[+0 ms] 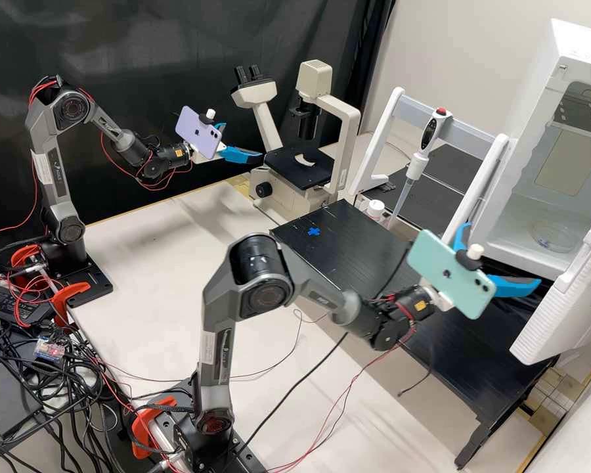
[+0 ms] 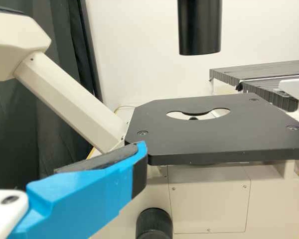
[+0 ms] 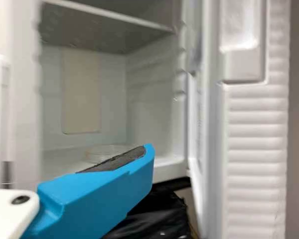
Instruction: Move the petri dish to the incubator
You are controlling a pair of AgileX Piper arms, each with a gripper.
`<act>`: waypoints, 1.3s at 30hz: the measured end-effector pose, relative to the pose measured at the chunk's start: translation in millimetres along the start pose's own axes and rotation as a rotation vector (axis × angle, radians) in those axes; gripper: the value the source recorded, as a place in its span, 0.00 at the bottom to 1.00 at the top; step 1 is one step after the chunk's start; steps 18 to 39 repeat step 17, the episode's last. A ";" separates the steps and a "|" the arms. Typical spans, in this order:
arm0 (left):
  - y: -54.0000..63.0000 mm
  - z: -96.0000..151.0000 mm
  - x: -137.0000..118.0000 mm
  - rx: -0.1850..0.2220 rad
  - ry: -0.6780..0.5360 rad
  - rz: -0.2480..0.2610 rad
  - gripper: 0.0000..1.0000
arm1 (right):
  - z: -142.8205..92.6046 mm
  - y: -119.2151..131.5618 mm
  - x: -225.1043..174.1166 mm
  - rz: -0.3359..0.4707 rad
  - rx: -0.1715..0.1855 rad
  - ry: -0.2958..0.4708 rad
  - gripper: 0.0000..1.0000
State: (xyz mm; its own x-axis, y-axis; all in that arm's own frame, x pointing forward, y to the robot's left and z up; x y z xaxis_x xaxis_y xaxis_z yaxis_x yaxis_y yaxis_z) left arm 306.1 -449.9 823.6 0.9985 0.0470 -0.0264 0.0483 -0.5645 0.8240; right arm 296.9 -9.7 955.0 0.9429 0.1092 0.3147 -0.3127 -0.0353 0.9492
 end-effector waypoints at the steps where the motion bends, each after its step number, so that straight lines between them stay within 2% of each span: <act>1: 0.0 0.0 0.0 0.000 0.000 0.000 1.00 | -3.2 -4.3 -9.4 -0.014 -0.001 0.021 1.00; 3: 0.0 0.0 0.0 0.000 0.000 0.000 1.00 | -9.6 -8.5 -20.2 -0.033 -0.006 0.055 1.00; 5: 0.0 0.0 0.0 0.000 0.000 0.000 1.00 | -18.2 -19.7 -38.6 -0.062 0.009 0.063 1.00; 7: 0.0 0.0 0.0 0.000 0.000 0.000 1.00 | -26.0 -30.0 -51.9 -0.094 0.009 0.069 1.00; 11: 0.0 0.0 0.0 0.000 0.000 0.000 1.00 | -38.9 -45.9 -74.5 -0.145 -0.018 0.088 1.00; 14: 0.0 0.0 0.0 0.000 0.000 0.000 1.00 | -48.1 -55.8 -94.3 -0.135 0.032 0.072 1.00; 17: 0.0 0.0 0.0 0.000 0.000 0.000 1.00 | -52.3 -59.0 -106.8 -0.121 0.067 0.062 1.00; 39: 0.0 0.0 0.0 0.000 0.000 0.000 1.00 | -52.3 -59.0 -106.8 -0.121 0.067 0.062 1.00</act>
